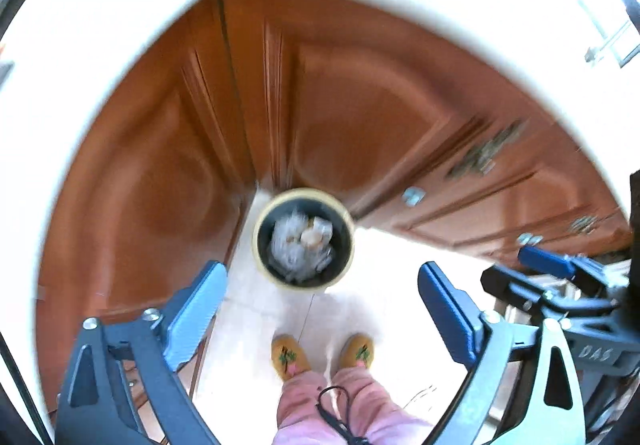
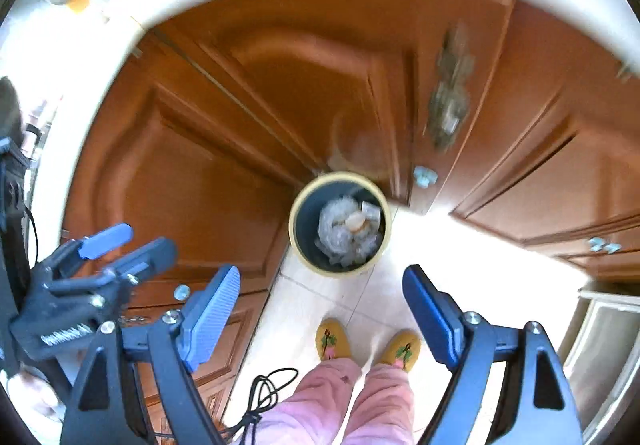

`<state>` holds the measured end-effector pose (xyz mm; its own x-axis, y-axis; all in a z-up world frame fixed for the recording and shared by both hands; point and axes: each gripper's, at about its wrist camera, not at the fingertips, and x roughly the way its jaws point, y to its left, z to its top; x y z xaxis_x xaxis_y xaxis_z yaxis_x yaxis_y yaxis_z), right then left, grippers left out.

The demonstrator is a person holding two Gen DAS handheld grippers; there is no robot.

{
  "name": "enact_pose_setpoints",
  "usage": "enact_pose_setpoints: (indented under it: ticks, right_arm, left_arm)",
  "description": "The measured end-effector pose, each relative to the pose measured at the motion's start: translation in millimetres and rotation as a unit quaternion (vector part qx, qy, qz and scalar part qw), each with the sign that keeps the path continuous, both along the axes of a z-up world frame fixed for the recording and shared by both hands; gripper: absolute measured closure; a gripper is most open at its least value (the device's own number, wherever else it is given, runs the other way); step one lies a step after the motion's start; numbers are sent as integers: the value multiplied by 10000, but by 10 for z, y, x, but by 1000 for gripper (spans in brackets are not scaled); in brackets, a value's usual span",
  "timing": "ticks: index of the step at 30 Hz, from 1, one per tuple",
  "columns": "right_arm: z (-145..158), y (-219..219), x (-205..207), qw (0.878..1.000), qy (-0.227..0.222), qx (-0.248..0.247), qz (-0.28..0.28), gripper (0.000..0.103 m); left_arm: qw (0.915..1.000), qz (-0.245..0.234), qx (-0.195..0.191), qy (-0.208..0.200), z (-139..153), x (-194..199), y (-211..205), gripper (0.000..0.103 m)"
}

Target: Collect trash

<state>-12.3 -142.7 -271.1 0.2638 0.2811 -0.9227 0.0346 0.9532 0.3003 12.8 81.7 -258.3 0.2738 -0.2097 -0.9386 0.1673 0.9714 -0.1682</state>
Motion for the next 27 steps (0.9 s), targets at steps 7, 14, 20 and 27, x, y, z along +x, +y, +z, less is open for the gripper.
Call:
enact_pose_setpoints:
  ticks: [7,14,20,27]
  right_arm:
    - [1185,-95,-112,9955,-838,-124,-436,19]
    - [2190,-164,-382,9778,-1815,-448,-943,19]
    - [2599,-247,-474,9690,-2105,-432,-1216,19]
    - [2791,-385,-320,9634,-2278,-496,-1323,19]
  left_arm:
    - [9972,-119,0,-732,1265,18,-81,1]
    - [9867,-204,86,-1612,2317,-39,-234,1]
    - [9792,-363,98,-1993,2761,-50,-439,1]
    - [9754,-297,134,-2178,2875,112,-688,1]
